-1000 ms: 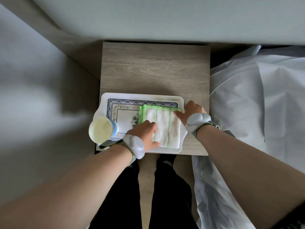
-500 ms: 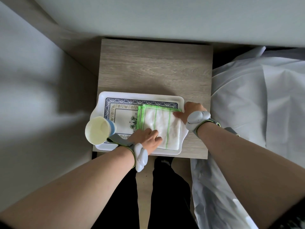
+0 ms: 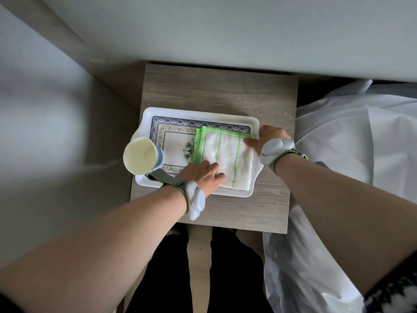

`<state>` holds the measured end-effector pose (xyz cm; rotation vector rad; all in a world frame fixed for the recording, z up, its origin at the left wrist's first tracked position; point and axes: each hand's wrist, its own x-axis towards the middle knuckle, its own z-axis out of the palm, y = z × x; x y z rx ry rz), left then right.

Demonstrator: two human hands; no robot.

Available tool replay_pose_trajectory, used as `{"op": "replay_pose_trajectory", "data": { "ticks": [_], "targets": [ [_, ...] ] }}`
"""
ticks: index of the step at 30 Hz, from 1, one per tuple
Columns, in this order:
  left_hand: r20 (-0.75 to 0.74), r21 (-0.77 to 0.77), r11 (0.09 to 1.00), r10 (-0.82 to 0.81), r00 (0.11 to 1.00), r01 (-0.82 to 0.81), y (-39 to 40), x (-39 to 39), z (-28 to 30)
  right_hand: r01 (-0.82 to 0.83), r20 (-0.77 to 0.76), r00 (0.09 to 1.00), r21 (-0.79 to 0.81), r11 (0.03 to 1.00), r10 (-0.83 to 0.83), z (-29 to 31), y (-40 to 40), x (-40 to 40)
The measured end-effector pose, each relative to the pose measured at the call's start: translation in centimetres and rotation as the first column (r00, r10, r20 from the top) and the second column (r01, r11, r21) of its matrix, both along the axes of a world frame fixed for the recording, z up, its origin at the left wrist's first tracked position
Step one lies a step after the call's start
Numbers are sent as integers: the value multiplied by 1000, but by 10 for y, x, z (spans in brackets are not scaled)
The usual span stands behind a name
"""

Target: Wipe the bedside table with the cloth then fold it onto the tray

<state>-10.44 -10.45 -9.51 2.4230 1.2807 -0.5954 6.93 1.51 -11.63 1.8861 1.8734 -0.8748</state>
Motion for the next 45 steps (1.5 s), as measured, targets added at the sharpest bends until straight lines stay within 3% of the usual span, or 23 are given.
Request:
{"op": "replay_pose_trajectory", "data": {
  "ticks": [6,15,22,25,27,29,31,34,40,45],
  "targets": [
    [71,31,996,78,994,-80,25,-3,-15,62,-8,998,14,998,-62,2,30,-8],
    [-7,-16,997,75,997,-75,65,-3,-16,74,-53,996,94,993,-69,-3,62,-12],
    [-129,213,975,-29,991,56,89,-2,13,85,-35,996,124,989,-81,3,82,-20],
    [-87,135,991,16,996,-4,97,1,11,64,-26,998,143,988,-60,6,87,-21],
    [-78,208,978,45,996,-28,103,0,10,74,-20,997,143,987,-72,6,92,-21],
    [-52,117,991,77,996,-70,106,1,4,83,-10,997,147,986,-83,5,94,-21],
    [-42,188,979,88,995,-79,110,1,7,84,2,996,151,985,-86,4,96,-21],
    [-20,105,990,96,995,-93,112,3,6,87,-8,996,164,983,-87,3,98,-21],
    [-62,247,966,93,994,-75,110,2,9,71,-34,997,208,976,-66,0,93,-19],
    [-40,-10,984,175,984,-176,111,4,-7,77,-60,996,244,967,-64,1,77,-18]
  ]
}}
